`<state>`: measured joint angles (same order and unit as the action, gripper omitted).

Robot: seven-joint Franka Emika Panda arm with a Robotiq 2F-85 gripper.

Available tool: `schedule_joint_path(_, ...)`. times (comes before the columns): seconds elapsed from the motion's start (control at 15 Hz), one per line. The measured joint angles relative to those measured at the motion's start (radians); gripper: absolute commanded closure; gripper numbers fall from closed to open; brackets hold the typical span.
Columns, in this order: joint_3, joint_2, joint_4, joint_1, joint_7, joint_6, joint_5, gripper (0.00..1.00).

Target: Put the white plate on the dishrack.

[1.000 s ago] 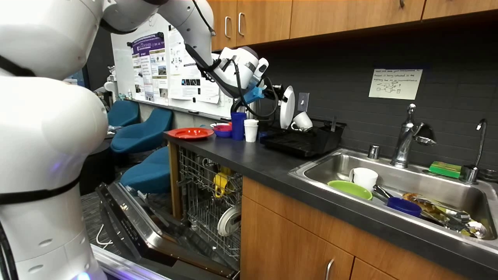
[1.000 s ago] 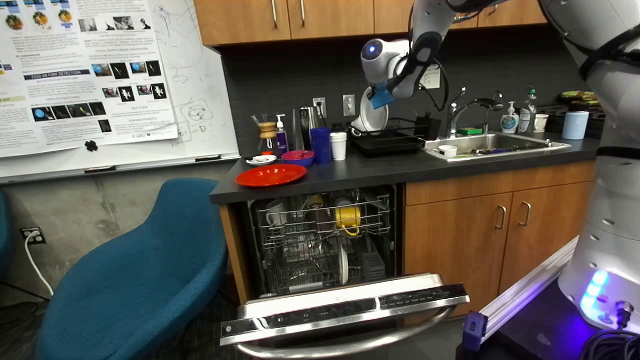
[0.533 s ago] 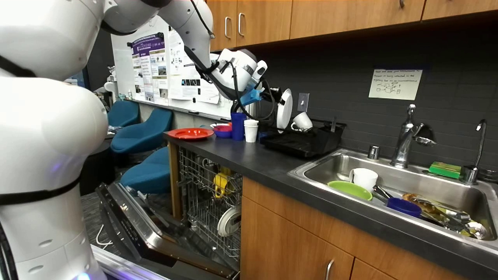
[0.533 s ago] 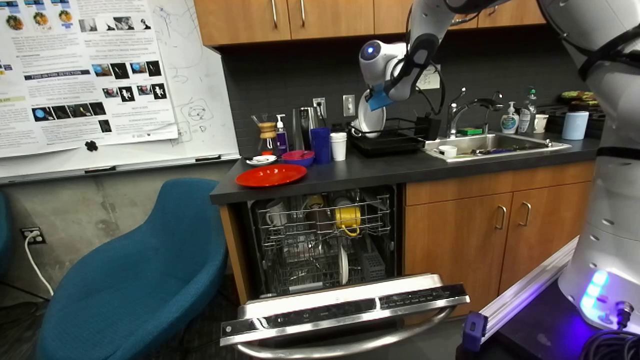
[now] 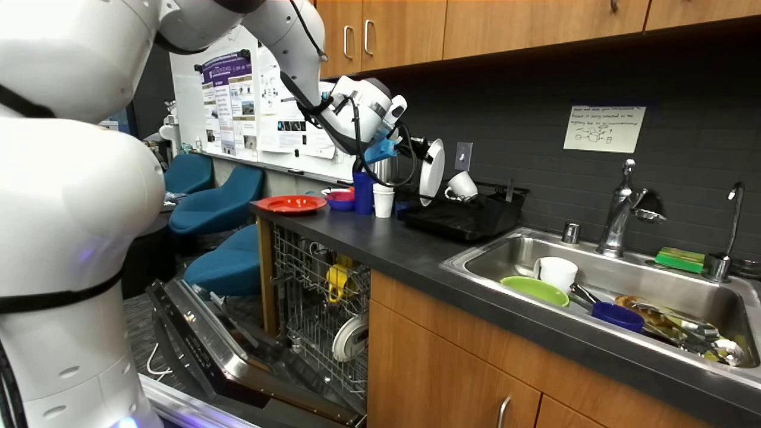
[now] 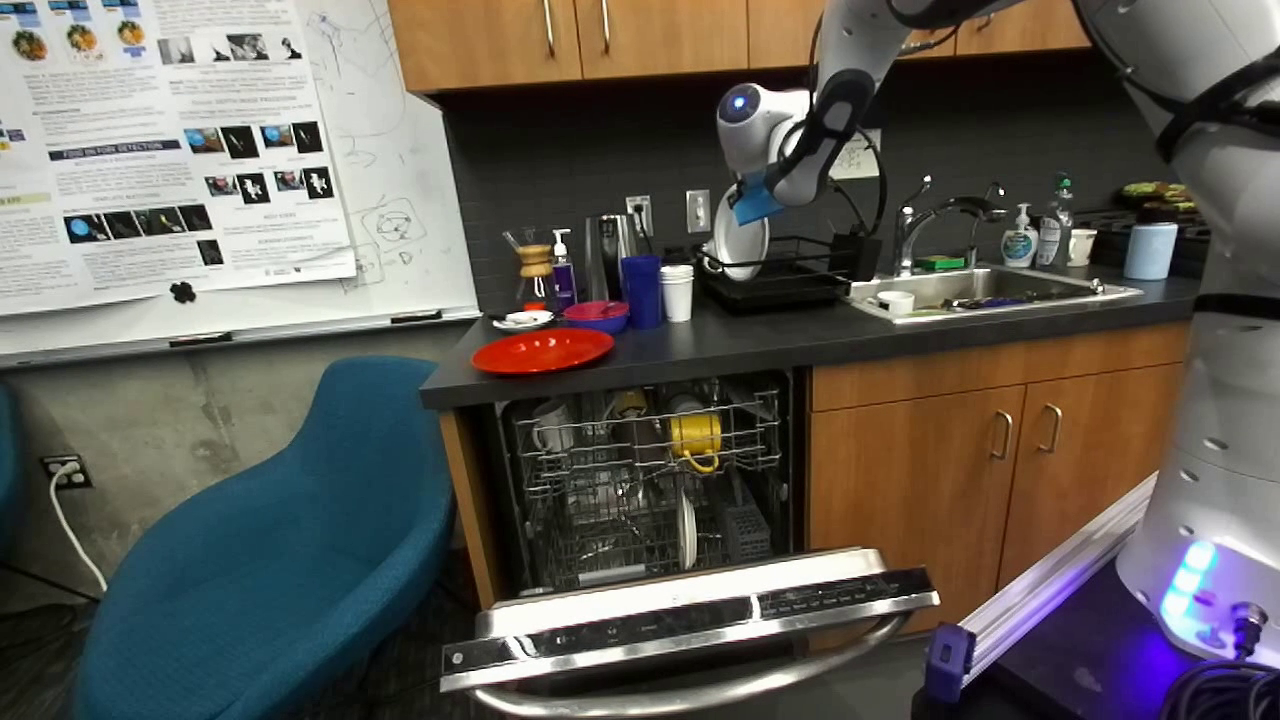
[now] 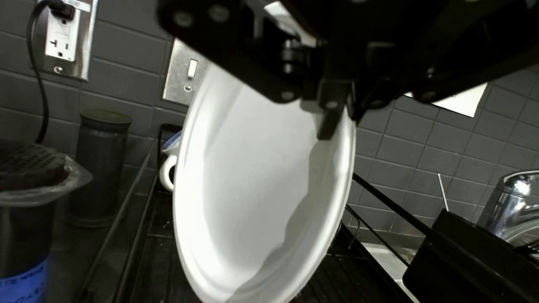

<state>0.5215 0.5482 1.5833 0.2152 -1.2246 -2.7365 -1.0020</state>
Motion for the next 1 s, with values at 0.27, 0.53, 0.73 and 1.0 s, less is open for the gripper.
schedule_joint_path(0.27, -0.003, 0.000, 0.018, -0.008, 0.000, -0.002, 0.002, 0.99)
schedule_joint_path(0.53, -0.007, 0.000, 0.034, -0.008, 0.000, -0.010, 0.003, 0.99)
schedule_joint_path(0.73, -0.007, 0.000, 0.036, -0.008, 0.000, -0.011, 0.003, 0.99)
schedule_joint_path(1.0, -0.009, 0.000, 0.037, -0.008, 0.001, -0.013, 0.003, 0.99)
